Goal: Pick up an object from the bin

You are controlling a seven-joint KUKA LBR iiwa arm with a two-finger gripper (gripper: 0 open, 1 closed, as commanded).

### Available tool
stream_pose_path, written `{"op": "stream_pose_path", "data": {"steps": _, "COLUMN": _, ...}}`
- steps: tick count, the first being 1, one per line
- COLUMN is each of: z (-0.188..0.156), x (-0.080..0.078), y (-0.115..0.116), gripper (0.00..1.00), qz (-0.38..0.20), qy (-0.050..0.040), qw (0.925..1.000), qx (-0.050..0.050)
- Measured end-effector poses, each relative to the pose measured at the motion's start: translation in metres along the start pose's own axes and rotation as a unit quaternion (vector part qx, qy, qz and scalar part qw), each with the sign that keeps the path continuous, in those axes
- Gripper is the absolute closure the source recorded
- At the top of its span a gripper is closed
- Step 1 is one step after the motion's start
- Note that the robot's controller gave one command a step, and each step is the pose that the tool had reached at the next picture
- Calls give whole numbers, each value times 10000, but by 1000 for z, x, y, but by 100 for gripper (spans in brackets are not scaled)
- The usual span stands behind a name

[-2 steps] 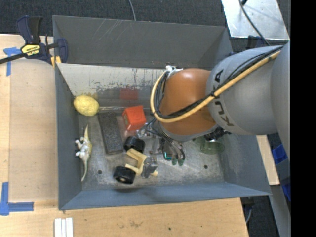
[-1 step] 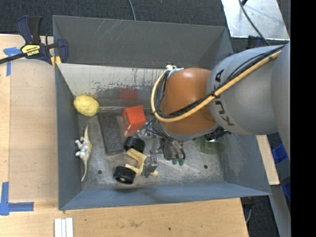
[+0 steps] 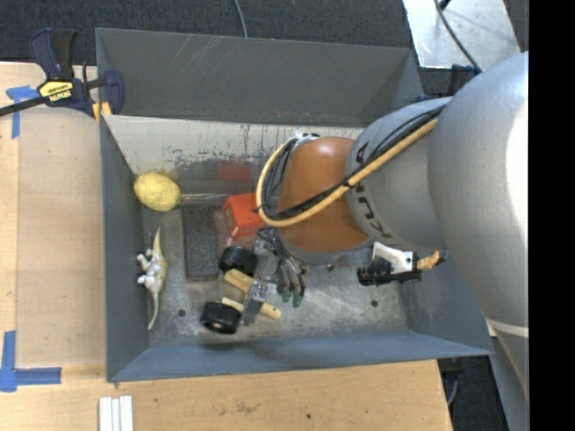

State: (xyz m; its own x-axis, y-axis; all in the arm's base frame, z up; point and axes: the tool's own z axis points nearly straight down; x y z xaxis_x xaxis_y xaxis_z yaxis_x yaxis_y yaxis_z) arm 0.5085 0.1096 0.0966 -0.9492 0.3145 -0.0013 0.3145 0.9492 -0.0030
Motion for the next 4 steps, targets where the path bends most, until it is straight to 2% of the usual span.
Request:
{"op": "stream_pose_path", "data": {"steps": 1, "z": 2, "x": 0, "y": 3, "gripper": 0, "qz": 437, "qy": -25, "qw": 9990, "qx": -41}}
{"op": "stream_pose_path", "data": {"steps": 2, "z": -7, "x": 6, "y": 19, "gripper": 0, "qz": 1117, "qy": -10, "qw": 9937, "qx": -21}}
{"op": "stream_pose_path", "data": {"steps": 3, "z": 5, "x": 6, "y": 34, "gripper": 0, "qz": 137, "qy": -49, "qw": 9999, "qx": -37}}
{"op": "stream_pose_path", "data": {"steps": 4, "z": 9, "x": 10, "y": 28, "gripper": 100, "qz": 11, "qy": -10, "qw": 10000, "qx": -17}}
